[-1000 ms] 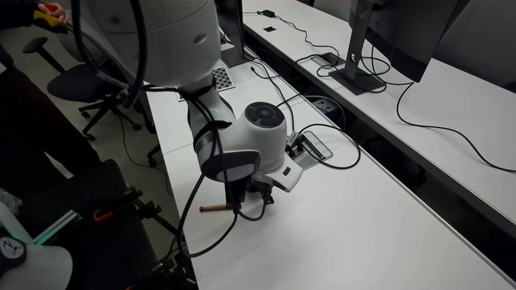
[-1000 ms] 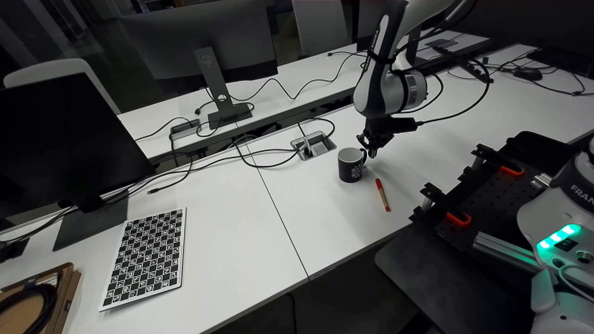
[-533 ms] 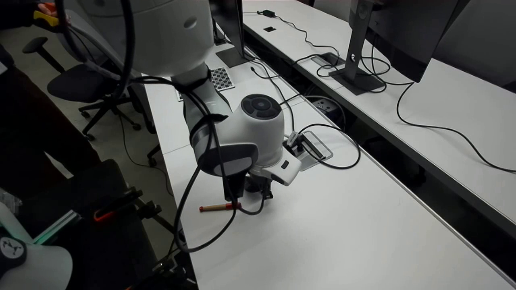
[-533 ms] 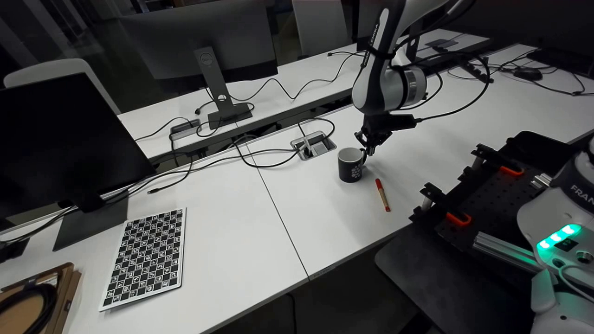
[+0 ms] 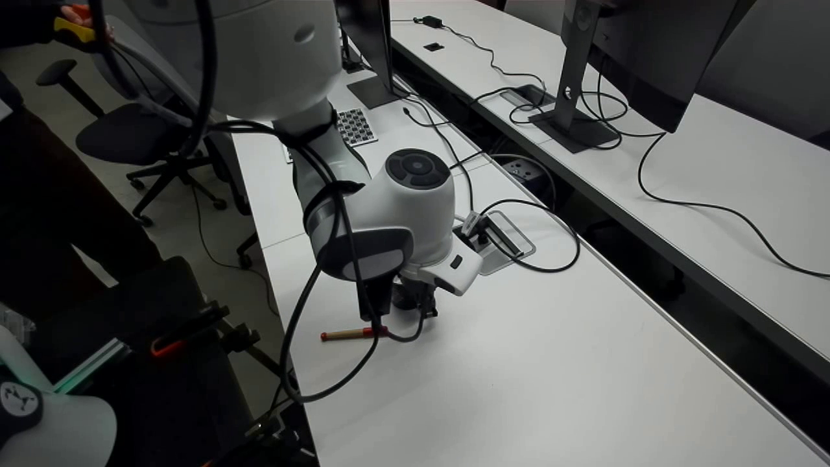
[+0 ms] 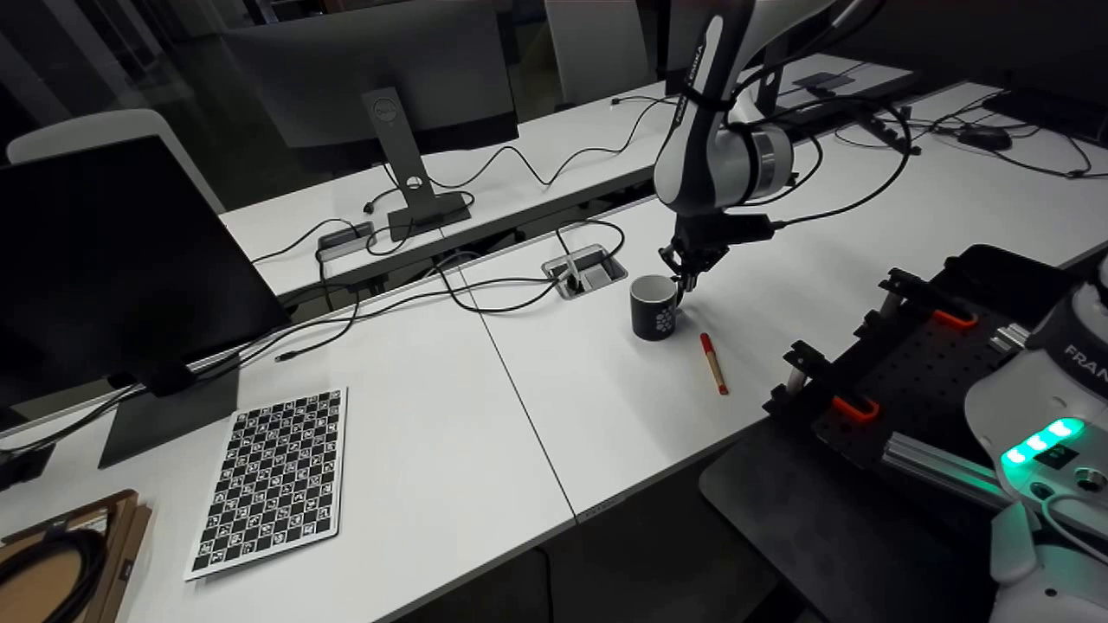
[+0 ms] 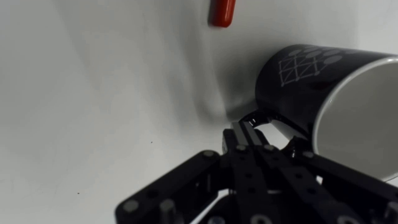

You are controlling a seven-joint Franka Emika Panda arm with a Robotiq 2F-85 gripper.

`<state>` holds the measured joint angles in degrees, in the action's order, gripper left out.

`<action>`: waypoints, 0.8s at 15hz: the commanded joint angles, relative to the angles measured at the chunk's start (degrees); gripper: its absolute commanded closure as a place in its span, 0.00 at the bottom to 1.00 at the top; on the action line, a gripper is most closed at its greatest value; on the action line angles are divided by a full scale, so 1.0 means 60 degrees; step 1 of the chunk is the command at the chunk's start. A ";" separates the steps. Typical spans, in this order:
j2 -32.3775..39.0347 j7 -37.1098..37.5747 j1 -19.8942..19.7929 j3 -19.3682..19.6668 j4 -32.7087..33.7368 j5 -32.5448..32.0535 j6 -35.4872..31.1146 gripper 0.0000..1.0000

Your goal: Rotate the black cup counterclockwise so that the handle is on the right side

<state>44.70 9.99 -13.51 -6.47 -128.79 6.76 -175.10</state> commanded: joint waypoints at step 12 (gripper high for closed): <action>-0.0560 -0.0388 0.1104 0.0667 0.0006 0.0003 0.0321 1.00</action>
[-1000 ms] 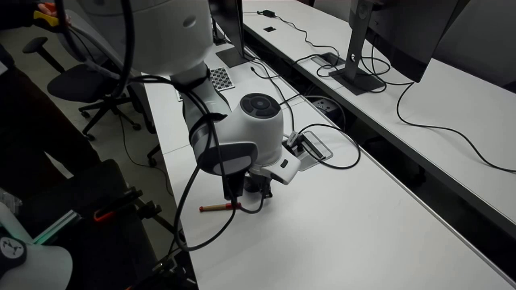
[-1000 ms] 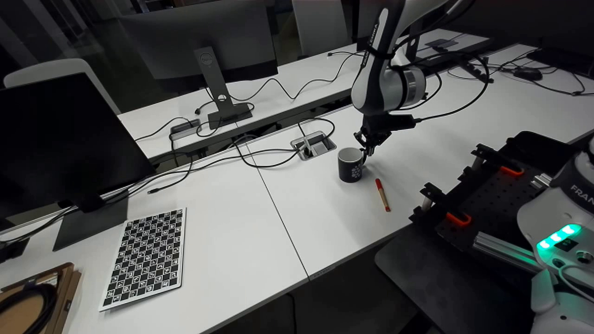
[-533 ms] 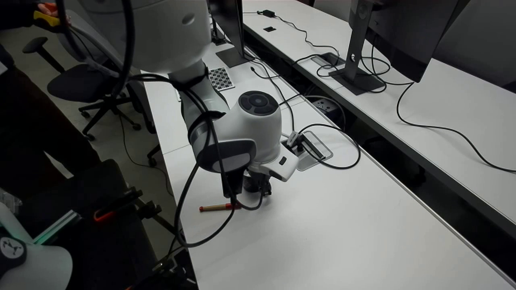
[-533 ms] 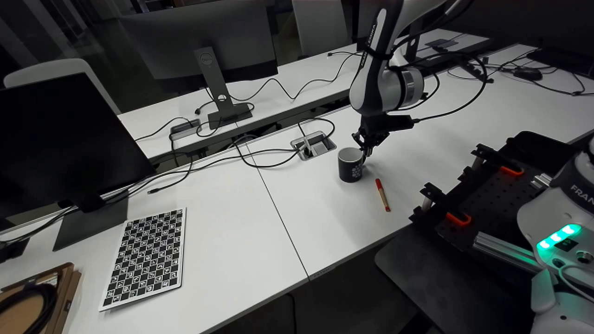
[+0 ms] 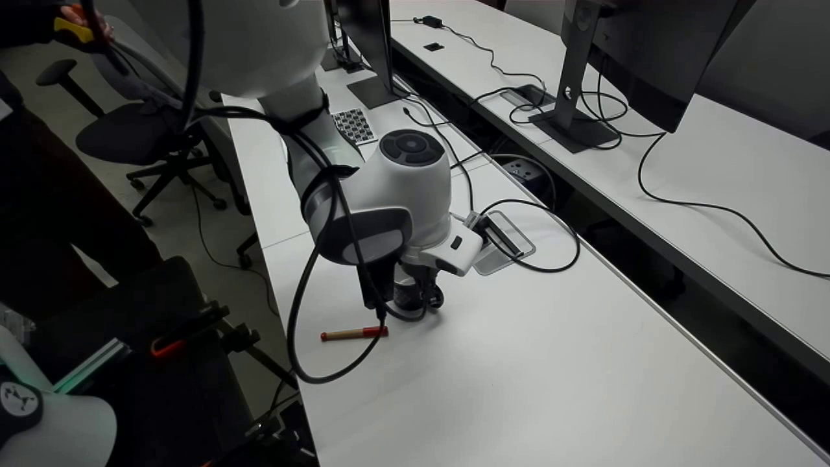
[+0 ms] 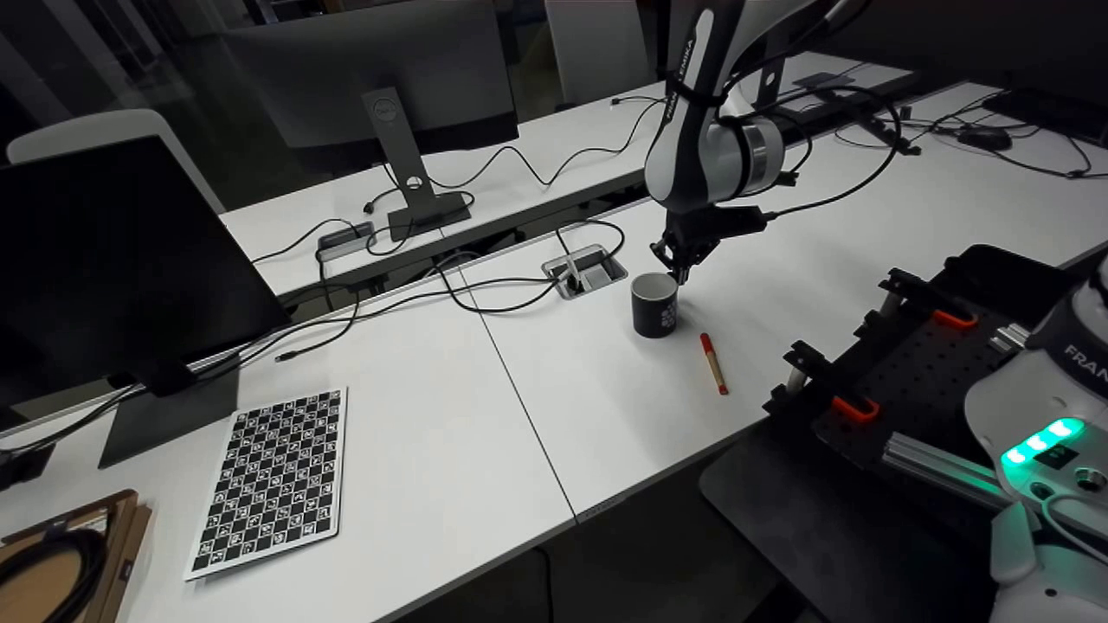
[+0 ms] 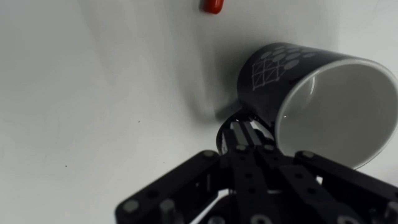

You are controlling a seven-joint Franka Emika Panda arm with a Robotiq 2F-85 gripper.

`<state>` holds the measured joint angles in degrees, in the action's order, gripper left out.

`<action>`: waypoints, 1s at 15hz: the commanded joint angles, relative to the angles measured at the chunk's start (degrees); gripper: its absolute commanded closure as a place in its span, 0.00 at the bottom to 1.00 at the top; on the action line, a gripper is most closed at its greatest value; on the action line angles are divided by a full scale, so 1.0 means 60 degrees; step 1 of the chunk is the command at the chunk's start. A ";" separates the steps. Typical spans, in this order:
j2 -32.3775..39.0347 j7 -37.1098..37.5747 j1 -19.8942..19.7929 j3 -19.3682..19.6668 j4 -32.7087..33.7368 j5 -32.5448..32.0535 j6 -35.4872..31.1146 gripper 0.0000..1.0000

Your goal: Rotate the black cup counterclockwise so that the handle is on the right side

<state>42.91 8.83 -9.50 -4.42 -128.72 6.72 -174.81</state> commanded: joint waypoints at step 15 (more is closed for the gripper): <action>-0.0319 -0.0253 0.1780 0.1230 0.0364 -0.0237 0.0551 1.00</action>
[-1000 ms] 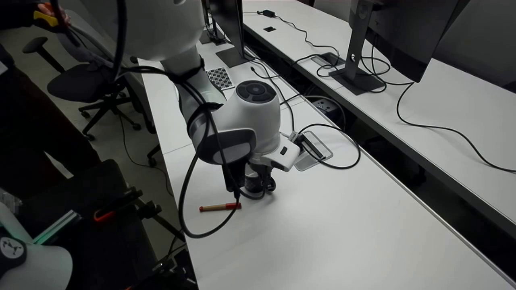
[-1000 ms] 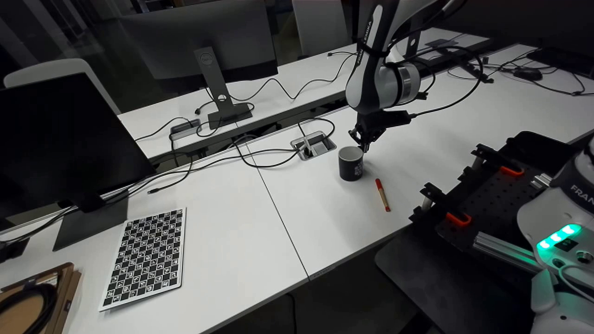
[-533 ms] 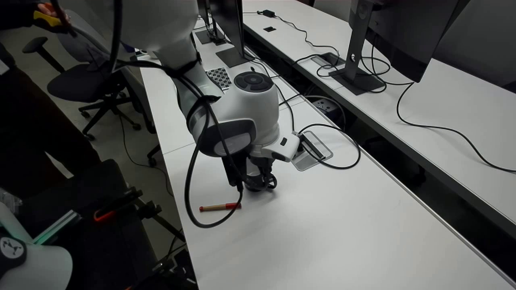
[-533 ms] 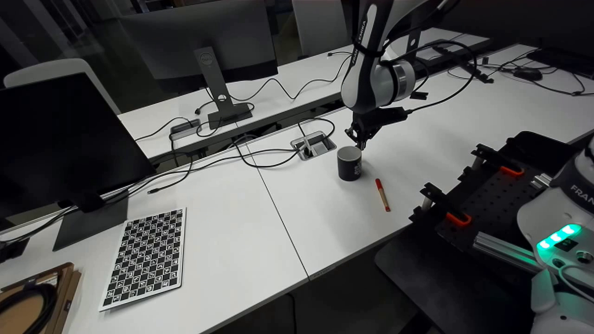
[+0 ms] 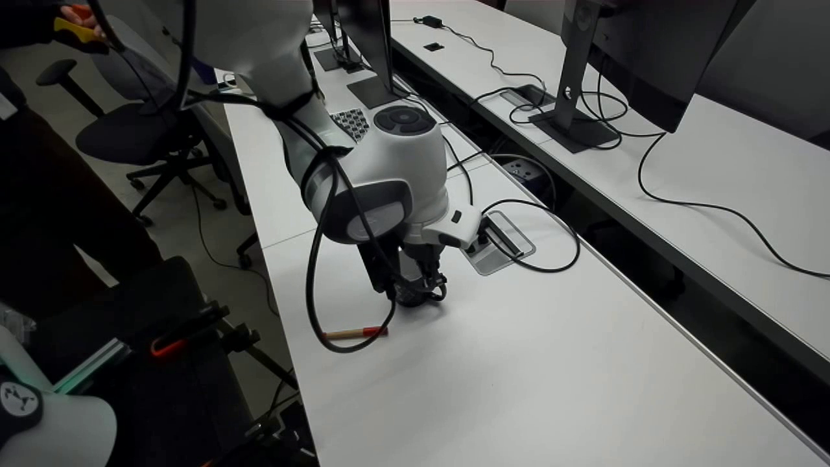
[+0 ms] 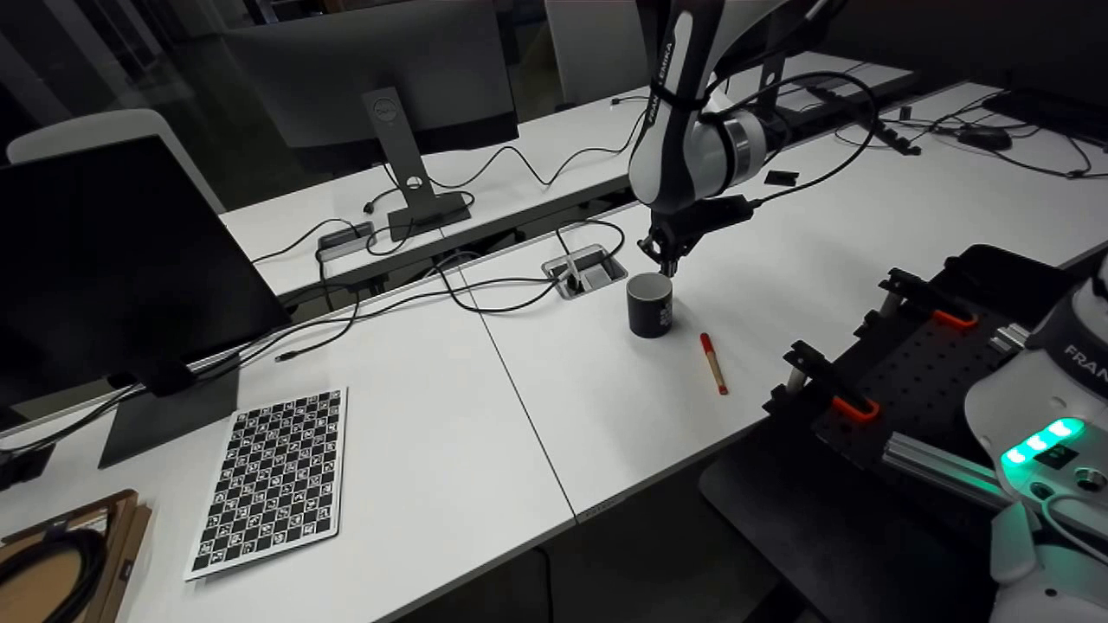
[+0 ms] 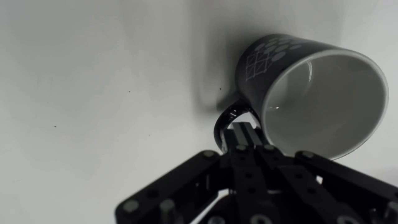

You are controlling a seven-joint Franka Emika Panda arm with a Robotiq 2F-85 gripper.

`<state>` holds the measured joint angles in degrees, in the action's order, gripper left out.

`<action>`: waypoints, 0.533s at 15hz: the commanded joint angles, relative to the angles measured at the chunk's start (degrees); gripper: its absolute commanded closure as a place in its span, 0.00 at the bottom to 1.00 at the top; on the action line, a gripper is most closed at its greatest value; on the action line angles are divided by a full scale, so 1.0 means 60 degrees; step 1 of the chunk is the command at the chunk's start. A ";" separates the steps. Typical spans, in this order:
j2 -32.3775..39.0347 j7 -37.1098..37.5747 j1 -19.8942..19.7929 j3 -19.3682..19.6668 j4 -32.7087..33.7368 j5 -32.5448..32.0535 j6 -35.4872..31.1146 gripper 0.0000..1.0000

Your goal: Rotate the black cup counterclockwise so that the handle is on the right side

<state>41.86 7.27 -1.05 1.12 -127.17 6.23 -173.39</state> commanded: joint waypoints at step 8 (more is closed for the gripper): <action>-0.0169 0.0140 0.0996 0.0767 0.0290 -0.0226 0.0315 1.00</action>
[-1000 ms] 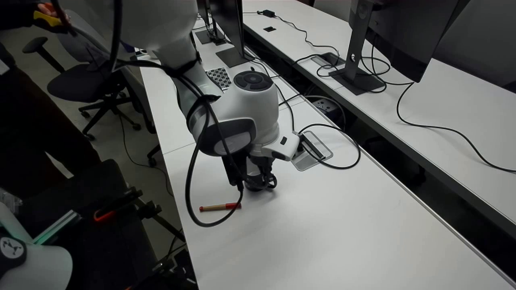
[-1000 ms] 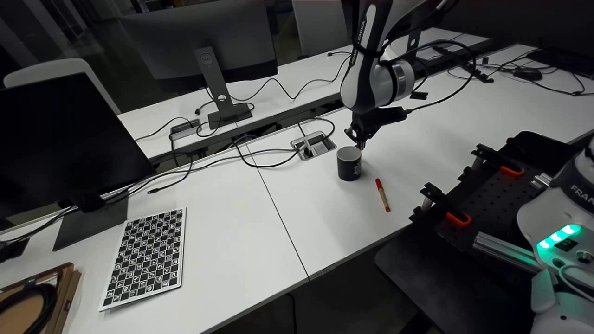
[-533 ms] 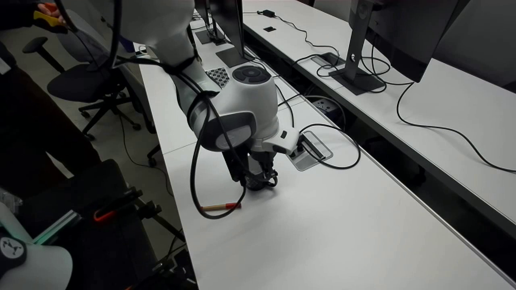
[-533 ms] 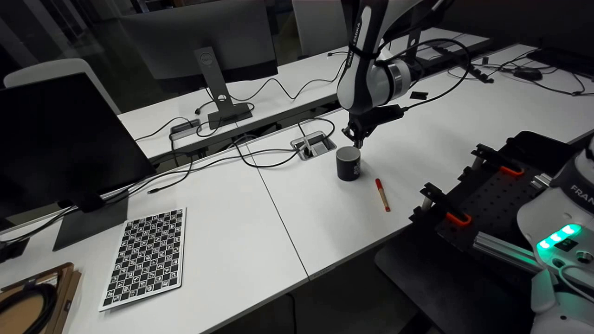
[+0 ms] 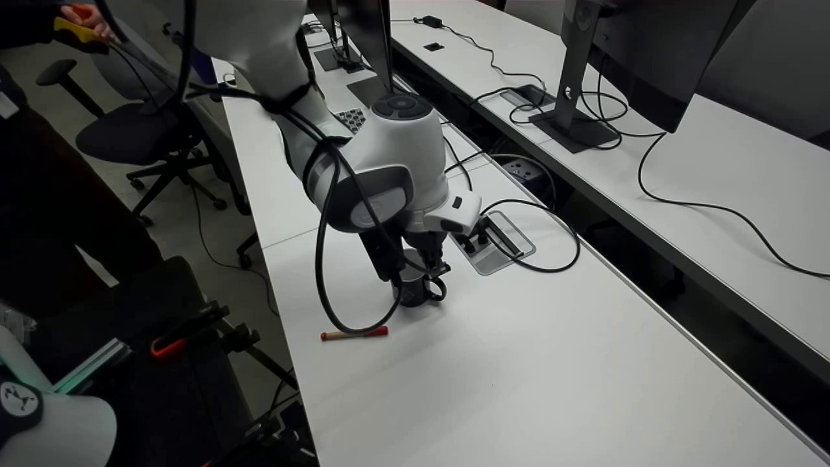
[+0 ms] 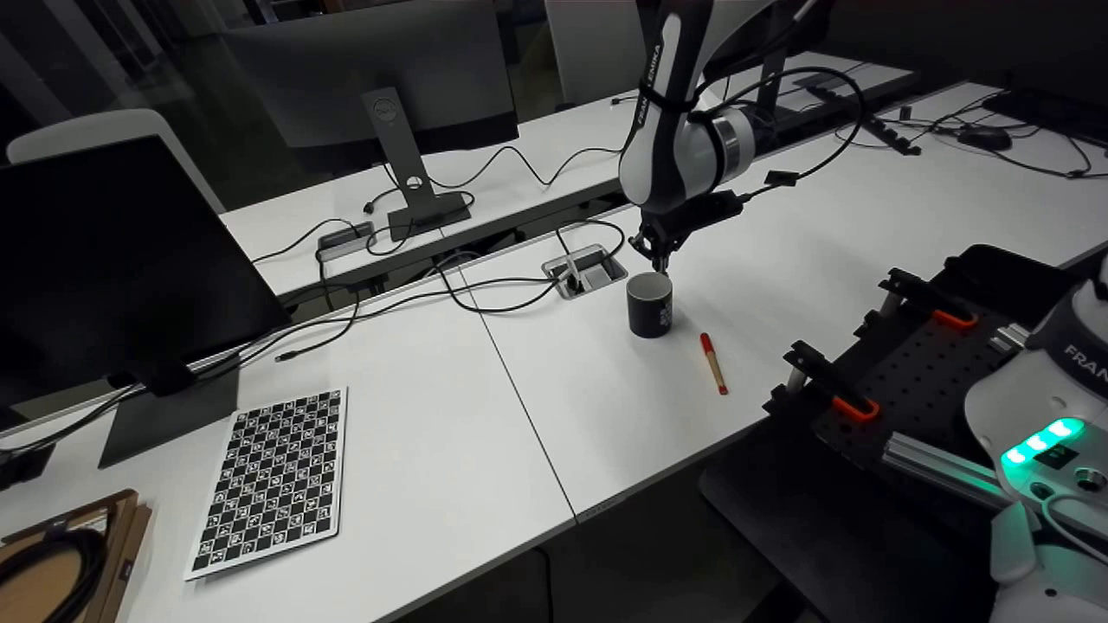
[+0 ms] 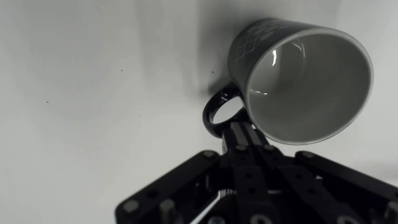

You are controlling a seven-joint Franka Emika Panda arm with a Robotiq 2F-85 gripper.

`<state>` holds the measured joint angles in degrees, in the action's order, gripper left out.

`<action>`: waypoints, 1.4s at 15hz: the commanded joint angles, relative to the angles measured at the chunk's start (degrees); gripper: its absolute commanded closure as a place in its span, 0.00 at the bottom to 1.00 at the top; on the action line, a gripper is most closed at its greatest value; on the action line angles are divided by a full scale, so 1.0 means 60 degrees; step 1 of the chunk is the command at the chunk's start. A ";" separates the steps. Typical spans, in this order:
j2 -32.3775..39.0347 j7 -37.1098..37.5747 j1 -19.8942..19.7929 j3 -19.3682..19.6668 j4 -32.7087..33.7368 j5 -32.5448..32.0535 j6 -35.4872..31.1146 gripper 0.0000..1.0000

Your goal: Rotate the black cup counterclockwise so that the handle is on the right side

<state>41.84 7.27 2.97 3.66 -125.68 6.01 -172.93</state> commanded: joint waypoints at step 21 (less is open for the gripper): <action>0.0002 0.0247 0.0567 0.0731 -0.0231 -0.0140 0.0401 1.00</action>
<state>42.03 7.67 6.28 8.31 -126.75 5.99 -171.55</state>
